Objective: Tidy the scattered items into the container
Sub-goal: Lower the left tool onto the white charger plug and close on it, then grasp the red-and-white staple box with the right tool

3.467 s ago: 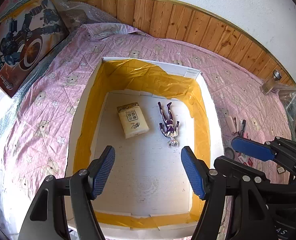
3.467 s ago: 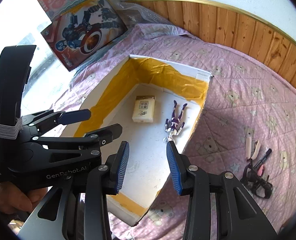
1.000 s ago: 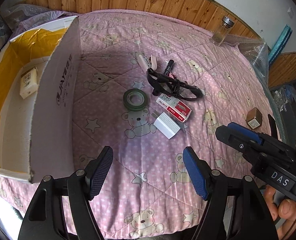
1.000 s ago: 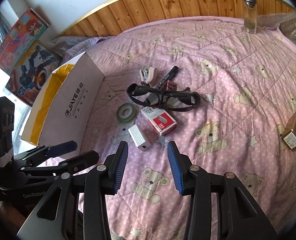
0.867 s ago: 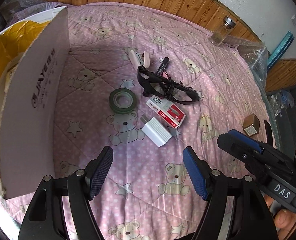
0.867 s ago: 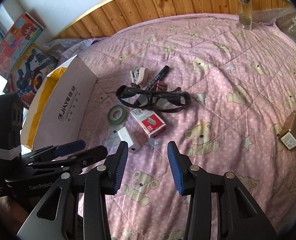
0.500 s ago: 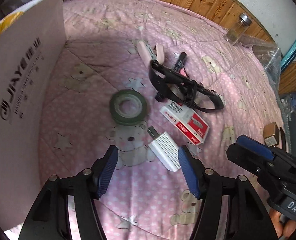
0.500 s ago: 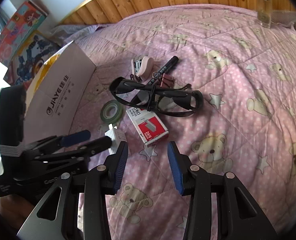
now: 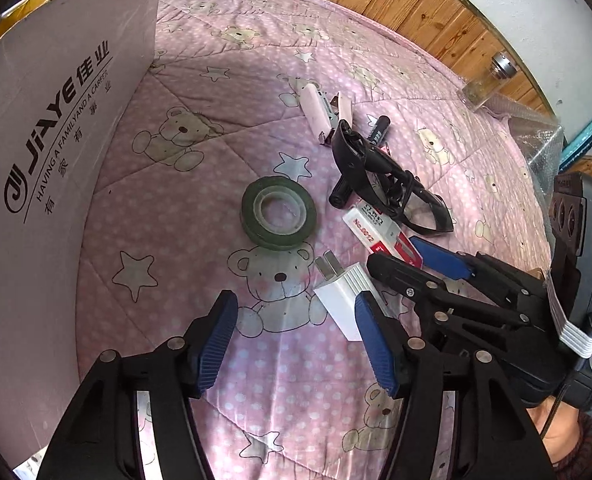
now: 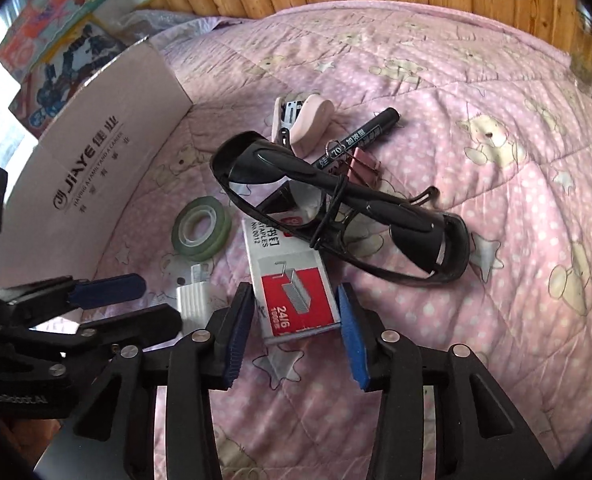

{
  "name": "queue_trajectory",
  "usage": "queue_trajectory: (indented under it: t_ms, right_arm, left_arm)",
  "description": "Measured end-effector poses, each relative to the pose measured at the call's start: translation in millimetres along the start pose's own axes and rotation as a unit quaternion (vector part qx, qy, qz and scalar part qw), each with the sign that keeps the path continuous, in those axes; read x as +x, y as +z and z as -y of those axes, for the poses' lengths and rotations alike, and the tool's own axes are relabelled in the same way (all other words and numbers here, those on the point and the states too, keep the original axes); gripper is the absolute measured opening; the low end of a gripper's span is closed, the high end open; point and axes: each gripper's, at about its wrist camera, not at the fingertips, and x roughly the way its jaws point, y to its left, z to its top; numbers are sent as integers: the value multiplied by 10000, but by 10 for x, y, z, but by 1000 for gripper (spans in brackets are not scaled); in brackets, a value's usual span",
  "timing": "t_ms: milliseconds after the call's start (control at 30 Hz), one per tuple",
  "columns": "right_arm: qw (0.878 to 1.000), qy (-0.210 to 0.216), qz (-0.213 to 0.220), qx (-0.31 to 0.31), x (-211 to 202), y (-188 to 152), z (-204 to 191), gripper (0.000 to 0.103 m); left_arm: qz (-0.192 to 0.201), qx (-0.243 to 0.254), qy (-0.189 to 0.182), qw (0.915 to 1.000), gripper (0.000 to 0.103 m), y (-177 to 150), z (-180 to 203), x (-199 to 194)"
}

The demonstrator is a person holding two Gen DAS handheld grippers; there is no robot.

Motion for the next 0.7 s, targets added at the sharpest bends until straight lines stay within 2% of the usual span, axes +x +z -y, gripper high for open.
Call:
queue_trajectory:
  t_ms: [167, 333, 400, 433, 467, 600, 700]
  right_arm:
    - [9986, 0, 70, 518, -236, -212, 171, 42]
    - [9959, -396, 92, 814, -403, -433, 264, 42]
    - [9947, -478, 19, 910, -415, -512, 274, 42]
    - [9945, -495, 14, 927, -414, -535, 271, 42]
    - [9947, -530, 20, 883, -413, -548, 250, 43]
    - [9958, -668, 7, 632, -351, -483, 186, 50]
    - [9960, -699, 89, 553, -311, -437, 172, 50]
  left_arm:
    - [-114, 135, -65, 9998, 67, -9, 161, 116]
    - [-102, 437, 88, 9990, 68, -52, 340, 236]
    - [-20, 767, 258, 9967, 48, -79, 419, 261]
    - [13, 897, 267, 9956, 33, -90, 429, 261]
    - [12, 954, 227, 9952, 24, -96, 404, 259]
    - [-14, 870, 174, 9961, 22, -120, 255, 179]
    - [-10, 865, 206, 9960, 22, -146, 225, 165]
